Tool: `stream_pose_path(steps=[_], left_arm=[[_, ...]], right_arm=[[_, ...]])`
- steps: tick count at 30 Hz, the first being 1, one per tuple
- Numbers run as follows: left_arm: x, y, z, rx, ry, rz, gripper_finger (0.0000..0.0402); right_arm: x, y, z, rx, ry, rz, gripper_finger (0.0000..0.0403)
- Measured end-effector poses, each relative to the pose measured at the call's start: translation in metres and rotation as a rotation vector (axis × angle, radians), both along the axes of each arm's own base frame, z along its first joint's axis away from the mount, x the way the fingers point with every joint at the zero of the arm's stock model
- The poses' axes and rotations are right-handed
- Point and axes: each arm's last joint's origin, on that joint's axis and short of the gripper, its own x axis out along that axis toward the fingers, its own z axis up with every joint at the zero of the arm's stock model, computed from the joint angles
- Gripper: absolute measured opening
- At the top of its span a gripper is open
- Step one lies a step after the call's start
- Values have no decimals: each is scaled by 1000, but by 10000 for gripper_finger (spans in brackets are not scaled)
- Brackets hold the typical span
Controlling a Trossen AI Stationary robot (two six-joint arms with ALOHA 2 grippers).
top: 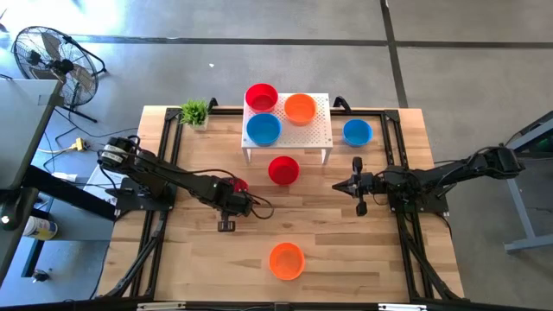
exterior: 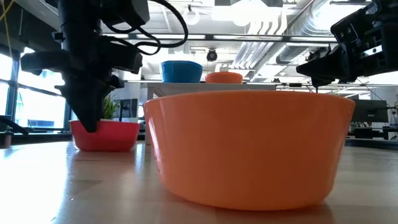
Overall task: Pick & Place Mini bowls
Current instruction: Stack the bottom red bowl on top of the red bowl on the shelf
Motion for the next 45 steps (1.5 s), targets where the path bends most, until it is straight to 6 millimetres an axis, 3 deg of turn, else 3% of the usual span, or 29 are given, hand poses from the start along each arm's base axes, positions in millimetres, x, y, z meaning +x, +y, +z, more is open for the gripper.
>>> stream_pose_path(steps=[3,7,10,18,22,29,33,38,42,45], left_arm=[[-3,1,4,9,11,0,8],[-6,1,28,-9,23,3,4],[-10,2,55,10,23,-4,4],[-33,16,146,149,-179,43,2],[-48,36,184,178,-267,137,1],[-49,91,239,290,-431,249,1],[-34,131,256,350,-503,280,1],[-12,184,262,404,-541,290,0],[17,221,248,365,-552,237,0],[38,237,237,365,-524,202,0]], right_arm=[[0,0,0,0,2,0,2],[0,0,-1,-1,8,0,1],[0,0,-1,-1,9,0,1],[0,0,-1,-4,15,-2,1],[0,0,-2,-4,19,-4,1],[0,-1,0,-21,-4,-29,1],[0,-1,3,-44,-26,-27,2],[0,-1,5,-75,-53,-24,1],[0,-1,5,-93,-55,-27,2],[0,-1,5,-94,-55,-37,1]])
